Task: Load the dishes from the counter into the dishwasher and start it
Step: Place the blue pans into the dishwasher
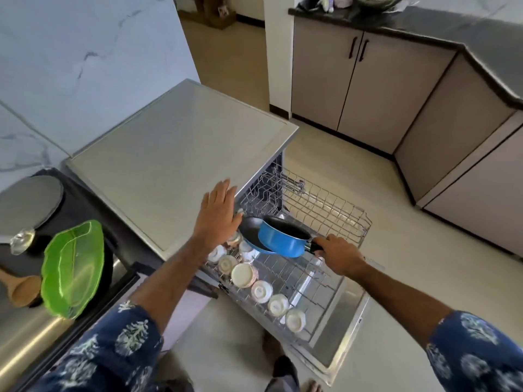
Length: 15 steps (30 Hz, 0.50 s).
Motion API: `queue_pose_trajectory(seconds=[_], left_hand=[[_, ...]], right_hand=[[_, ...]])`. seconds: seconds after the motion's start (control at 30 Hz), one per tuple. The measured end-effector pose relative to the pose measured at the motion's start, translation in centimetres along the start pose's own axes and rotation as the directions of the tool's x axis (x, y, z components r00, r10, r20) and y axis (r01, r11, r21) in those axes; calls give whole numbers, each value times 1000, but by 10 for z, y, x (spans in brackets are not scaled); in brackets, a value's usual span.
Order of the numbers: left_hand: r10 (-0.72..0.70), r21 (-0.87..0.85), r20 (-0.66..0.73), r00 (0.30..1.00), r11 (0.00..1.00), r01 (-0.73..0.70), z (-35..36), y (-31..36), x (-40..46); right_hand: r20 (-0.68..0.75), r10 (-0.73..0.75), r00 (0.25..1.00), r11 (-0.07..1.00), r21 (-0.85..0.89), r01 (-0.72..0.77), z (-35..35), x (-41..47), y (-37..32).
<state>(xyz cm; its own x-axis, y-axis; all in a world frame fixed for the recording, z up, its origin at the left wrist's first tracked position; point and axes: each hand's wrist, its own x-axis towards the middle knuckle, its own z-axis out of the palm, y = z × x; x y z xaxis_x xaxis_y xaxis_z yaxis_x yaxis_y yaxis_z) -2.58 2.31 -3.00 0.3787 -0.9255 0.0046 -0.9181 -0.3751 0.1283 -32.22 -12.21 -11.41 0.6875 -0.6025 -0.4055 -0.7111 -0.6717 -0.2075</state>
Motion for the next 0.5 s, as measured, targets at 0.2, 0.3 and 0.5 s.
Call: queue_pose_trajectory(seconds=[0.2,0.3,0.5], left_hand=[[43,116,199,979,991,-68,52,-46,54],[59,135,113,992,988,-75,65,-49,50],[28,170,112,993,984,-47,71,-49,55]], right_hand=[[22,65,998,997,-36,-64,11,92,-6],[18,83,996,996,-30,-83,23,136,-9],[-30,71,997,994,83,-69,52,211,-15]])
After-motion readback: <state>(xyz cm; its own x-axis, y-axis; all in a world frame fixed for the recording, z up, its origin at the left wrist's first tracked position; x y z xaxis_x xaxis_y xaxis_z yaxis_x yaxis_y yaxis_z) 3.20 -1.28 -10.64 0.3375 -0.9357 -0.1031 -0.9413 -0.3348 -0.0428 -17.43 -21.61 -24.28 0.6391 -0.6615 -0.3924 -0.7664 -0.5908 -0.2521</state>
